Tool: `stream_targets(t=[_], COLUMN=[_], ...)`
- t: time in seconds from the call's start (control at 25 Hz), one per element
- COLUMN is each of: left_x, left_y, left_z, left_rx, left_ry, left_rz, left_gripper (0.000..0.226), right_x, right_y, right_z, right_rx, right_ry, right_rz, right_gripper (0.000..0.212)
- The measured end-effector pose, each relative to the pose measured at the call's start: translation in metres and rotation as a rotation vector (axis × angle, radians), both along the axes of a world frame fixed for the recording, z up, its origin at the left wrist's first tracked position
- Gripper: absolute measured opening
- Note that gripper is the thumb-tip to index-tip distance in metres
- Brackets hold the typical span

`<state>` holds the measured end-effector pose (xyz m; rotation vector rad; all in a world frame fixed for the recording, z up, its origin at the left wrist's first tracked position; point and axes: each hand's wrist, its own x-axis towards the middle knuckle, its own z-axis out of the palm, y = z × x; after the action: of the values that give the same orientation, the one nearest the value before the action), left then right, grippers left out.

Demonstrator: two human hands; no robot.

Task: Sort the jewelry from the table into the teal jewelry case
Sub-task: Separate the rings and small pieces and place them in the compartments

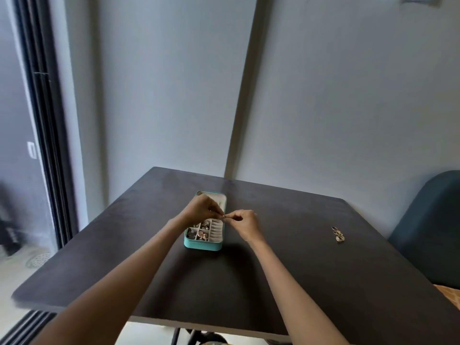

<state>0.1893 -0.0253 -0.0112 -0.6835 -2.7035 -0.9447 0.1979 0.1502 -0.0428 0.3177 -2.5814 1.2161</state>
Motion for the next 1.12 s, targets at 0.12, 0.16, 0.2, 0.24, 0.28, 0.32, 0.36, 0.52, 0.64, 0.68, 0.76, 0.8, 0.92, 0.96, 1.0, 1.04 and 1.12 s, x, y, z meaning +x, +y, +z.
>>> stream_targets(t=[0.12, 0.16, 0.2, 0.24, 0.28, 0.32, 0.36, 0.52, 0.64, 0.68, 0.76, 0.8, 0.92, 0.96, 1.0, 1.04, 1.12], left_x=[0.0, -0.001, -0.003, -0.003, -0.004, -0.004, -0.003, -0.002, -0.002, -0.002, -0.003, -0.003, -0.002, -0.002, -0.002, -0.001, -0.001], left_y=[-0.004, -0.003, -0.002, -0.001, -0.001, -0.002, -0.002, -0.003, -0.003, -0.003, -0.004, -0.004, -0.002, -0.002, -0.002, -0.003, -0.004], left_z=[-0.008, -0.011, -0.014, -0.016, -0.017, -0.016, -0.016, -0.014, -0.011, -0.009, -0.007, -0.007, -0.012, -0.012, -0.012, -0.01, -0.004], left_rx=[-0.047, -0.055, -0.052, -0.048, -0.049, -0.062, -0.083, -0.196, -0.264, -0.291, -0.348, -0.373, -0.398, -0.397, -0.396, -0.394, -0.353], left_ry=[0.023, 0.016, 0.004, -0.001, 0.004, 0.021, 0.047, 0.168, 0.184, 0.182, 0.186, 0.188, 0.158, 0.143, 0.128, 0.115, 0.102], left_rz=[0.061, 0.07, 0.081, 0.092, 0.104, 0.115, 0.123, 0.121, 0.105, 0.095, 0.074, 0.067, 0.078, 0.084, 0.083, 0.078, 0.067], left_gripper=[0.015, 0.014, 0.013, 0.012, 0.012, 0.012, 0.012, 0.015, 0.017, 0.018, 0.019, 0.018, 0.017, 0.017, 0.018, 0.019, 0.021], right_x=[-0.002, -0.002, -0.002, -0.003, -0.004, -0.005, -0.005, -0.007, -0.008, -0.008, -0.008, -0.008, -0.007, -0.007, -0.007, -0.007, -0.007], right_y=[-0.013, -0.014, -0.015, -0.016, -0.017, -0.018, -0.019, -0.021, -0.021, -0.022, -0.023, -0.023, -0.023, -0.023, -0.022, -0.022, -0.023], right_z=[0.002, 0.002, 0.001, 0.0, 0.0, 0.0, 0.0, 0.003, 0.005, 0.006, 0.006, 0.006, 0.001, 0.0, -0.002, -0.003, -0.006], right_rx=[0.191, 0.231, 0.241, 0.226, 0.204, 0.191, 0.191, 0.22, 0.277, 0.299, 0.319, 0.313, 0.247, 0.212, 0.177, 0.148, 0.095], right_ry=[-0.018, -0.026, -0.04, -0.059, -0.078, -0.093, -0.097, -0.107, -0.115, -0.118, -0.116, -0.111, -0.094, -0.093, -0.095, -0.098, -0.109], right_rz=[-0.057, -0.081, -0.105, -0.124, -0.134, -0.139, -0.141, -0.136, -0.121, -0.116, -0.099, -0.092, -0.108, -0.119, -0.125, -0.128, -0.131], right_gripper=[0.015, 0.015, 0.014, 0.014, 0.013, 0.013, 0.014, 0.015, 0.016, 0.017, 0.017, 0.016, 0.015, 0.015, 0.015, 0.016, 0.016])
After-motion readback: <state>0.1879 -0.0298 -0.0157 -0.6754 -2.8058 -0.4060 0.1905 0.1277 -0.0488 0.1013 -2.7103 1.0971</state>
